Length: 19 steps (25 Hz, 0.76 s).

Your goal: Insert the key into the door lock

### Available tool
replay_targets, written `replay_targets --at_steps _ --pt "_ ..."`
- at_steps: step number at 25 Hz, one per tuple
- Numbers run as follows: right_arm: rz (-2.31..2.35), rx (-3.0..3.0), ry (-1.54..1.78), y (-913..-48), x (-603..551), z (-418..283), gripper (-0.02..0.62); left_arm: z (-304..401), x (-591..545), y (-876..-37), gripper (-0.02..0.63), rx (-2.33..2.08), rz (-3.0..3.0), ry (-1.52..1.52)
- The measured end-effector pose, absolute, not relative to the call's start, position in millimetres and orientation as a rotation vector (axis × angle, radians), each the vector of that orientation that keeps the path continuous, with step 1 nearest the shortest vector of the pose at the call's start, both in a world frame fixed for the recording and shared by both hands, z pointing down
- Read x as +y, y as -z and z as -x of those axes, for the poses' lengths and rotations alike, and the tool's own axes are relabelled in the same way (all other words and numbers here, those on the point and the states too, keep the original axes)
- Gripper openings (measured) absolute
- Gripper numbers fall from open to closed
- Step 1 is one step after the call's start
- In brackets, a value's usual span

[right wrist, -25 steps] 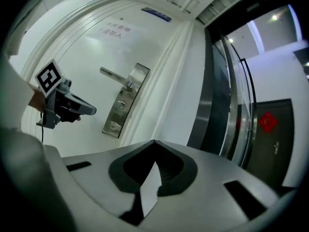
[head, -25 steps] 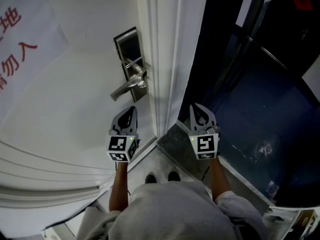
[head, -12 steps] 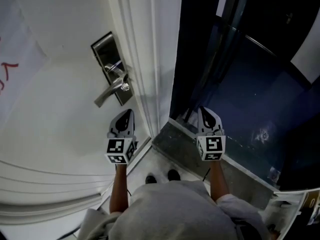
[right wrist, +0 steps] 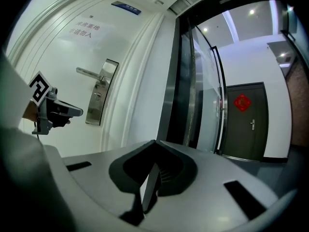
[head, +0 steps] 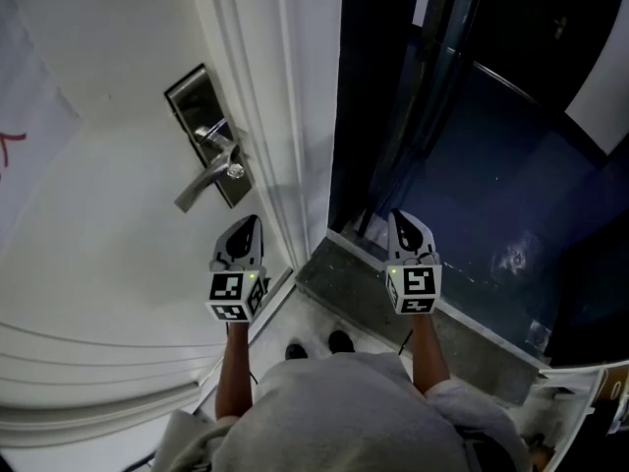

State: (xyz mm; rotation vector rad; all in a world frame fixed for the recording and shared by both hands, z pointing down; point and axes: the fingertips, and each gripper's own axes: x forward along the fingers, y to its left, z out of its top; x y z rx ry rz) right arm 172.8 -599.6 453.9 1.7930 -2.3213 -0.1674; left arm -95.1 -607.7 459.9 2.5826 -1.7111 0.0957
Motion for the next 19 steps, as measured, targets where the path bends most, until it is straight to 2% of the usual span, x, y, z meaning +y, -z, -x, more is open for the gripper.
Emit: replay_targets --at_steps 19 --pt "-1.767 -2.338 0.174 -454 -610 -158 0.021 101 -609 -465 0.017 -1.730 -2.564 -0.089"
